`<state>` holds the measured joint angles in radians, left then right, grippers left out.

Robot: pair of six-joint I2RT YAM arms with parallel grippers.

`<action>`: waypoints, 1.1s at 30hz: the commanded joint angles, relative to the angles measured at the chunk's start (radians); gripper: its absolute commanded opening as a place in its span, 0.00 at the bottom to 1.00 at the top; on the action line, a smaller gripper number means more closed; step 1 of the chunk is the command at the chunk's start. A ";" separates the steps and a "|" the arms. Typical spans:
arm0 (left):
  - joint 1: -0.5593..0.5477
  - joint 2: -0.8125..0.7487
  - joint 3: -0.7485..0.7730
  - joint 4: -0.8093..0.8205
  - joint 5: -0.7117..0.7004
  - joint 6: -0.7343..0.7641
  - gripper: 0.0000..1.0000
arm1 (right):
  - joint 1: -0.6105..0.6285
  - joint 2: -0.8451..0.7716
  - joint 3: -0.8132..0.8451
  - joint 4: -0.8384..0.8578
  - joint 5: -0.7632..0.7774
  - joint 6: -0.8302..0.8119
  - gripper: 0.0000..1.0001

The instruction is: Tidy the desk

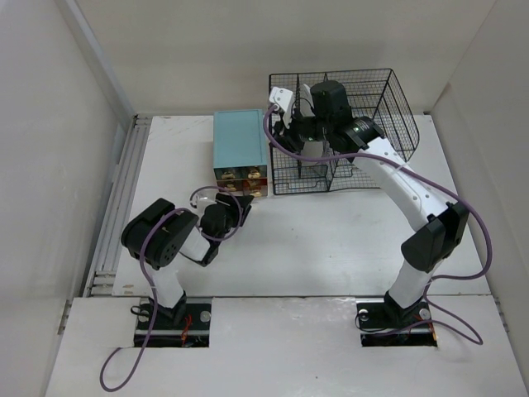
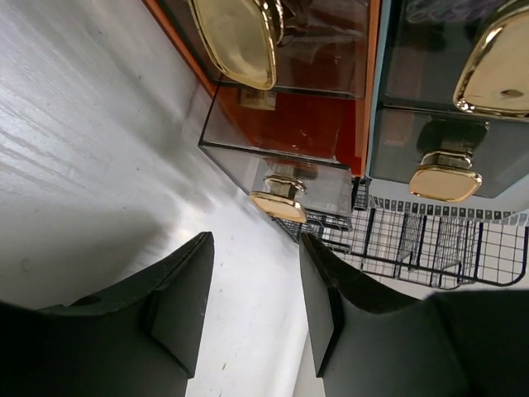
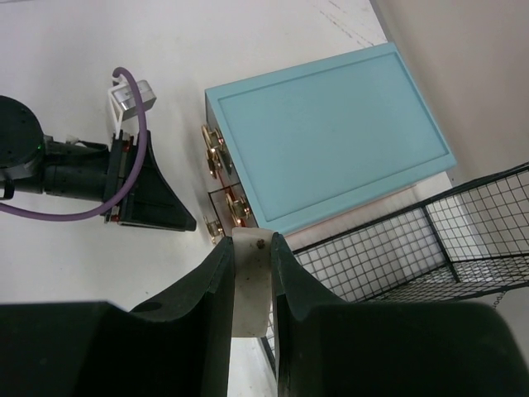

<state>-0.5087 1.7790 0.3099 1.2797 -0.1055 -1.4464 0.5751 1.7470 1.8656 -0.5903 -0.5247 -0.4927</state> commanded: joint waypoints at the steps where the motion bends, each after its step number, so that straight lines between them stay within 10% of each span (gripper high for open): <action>1: -0.002 -0.015 0.021 0.196 -0.003 -0.003 0.42 | -0.009 -0.032 0.006 0.052 -0.040 0.011 0.00; 21: -0.002 0.143 0.074 0.366 -0.033 -0.025 0.50 | -0.009 -0.023 -0.013 0.043 -0.049 0.011 0.00; 33: -0.002 0.186 0.031 0.615 -0.014 -0.045 0.38 | -0.009 -0.004 -0.003 0.024 -0.058 0.002 0.00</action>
<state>-0.5091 1.9366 0.3672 1.3781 -0.1234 -1.4944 0.5751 1.7473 1.8496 -0.5938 -0.5510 -0.4927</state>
